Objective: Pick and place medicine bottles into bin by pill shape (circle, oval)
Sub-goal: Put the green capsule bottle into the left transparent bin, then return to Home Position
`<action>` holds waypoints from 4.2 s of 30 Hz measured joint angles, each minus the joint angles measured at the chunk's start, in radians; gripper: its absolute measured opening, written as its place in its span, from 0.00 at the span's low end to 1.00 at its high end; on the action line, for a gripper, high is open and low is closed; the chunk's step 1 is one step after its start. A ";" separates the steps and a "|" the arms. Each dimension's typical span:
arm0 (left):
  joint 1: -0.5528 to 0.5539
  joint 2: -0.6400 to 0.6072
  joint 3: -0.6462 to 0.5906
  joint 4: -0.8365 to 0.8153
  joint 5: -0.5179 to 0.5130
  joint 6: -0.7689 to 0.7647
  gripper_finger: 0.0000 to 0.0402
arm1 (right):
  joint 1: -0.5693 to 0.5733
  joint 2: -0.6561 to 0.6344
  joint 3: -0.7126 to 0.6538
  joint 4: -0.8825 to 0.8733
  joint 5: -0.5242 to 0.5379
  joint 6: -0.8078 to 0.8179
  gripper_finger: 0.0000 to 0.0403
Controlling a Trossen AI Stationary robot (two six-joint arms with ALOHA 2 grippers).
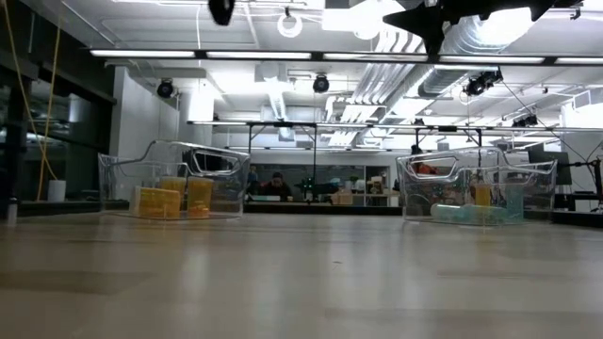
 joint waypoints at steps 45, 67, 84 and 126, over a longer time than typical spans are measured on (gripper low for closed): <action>0.242 -0.147 -0.152 -0.383 -0.365 -0.044 0.23 | 0.000 0.000 0.000 -0.001 -0.006 0.014 0.48; 0.314 0.345 -0.177 -0.515 -0.182 -0.015 0.23 | 0.000 0.000 0.000 -0.003 0.023 0.022 0.48; 0.317 0.330 -0.169 -0.551 -0.181 0.017 0.45 | 0.000 0.001 0.000 -0.004 0.023 0.022 0.48; -0.171 -0.422 -0.350 0.141 -0.305 -0.149 0.35 | 0.000 0.001 -0.001 0.006 0.023 0.030 0.48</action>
